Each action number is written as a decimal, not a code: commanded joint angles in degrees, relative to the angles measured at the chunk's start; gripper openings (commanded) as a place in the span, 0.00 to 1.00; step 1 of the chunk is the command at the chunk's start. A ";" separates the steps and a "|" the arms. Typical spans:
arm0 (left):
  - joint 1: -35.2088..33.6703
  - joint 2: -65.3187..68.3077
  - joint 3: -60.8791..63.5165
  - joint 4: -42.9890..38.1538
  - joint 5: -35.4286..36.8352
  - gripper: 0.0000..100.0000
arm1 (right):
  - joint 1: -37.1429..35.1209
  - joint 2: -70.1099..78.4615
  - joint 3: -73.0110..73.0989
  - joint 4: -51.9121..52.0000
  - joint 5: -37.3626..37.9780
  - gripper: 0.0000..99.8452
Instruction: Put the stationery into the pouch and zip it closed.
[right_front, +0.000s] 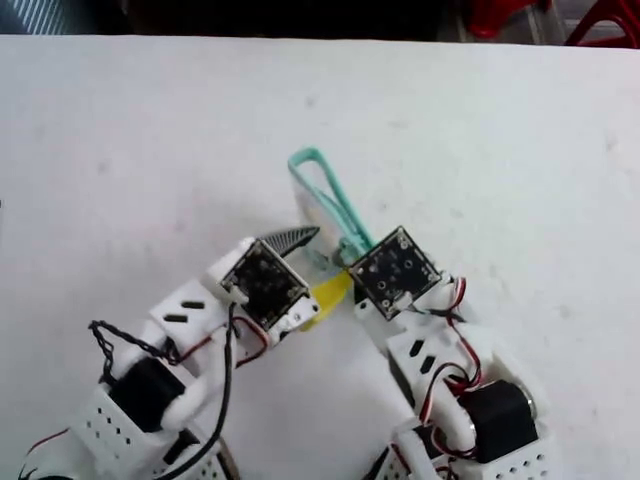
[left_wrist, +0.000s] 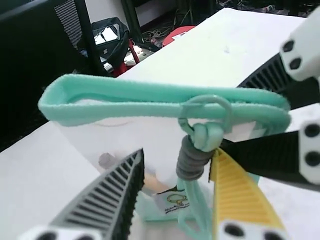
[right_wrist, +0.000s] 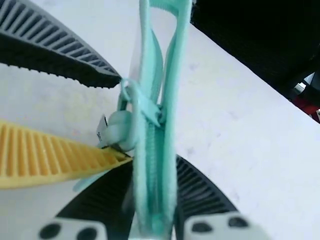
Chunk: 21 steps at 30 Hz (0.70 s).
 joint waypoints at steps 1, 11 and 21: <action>5.76 3.03 2.37 2.11 -1.05 0.24 | -3.12 0.22 -0.35 -0.84 -0.97 0.02; 7.78 3.38 5.01 1.32 -3.34 0.24 | -3.12 0.22 -0.44 -0.75 -1.05 0.02; 9.27 3.47 6.59 -2.81 -7.65 0.19 | -4.70 0.22 -1.76 0.66 -3.16 0.02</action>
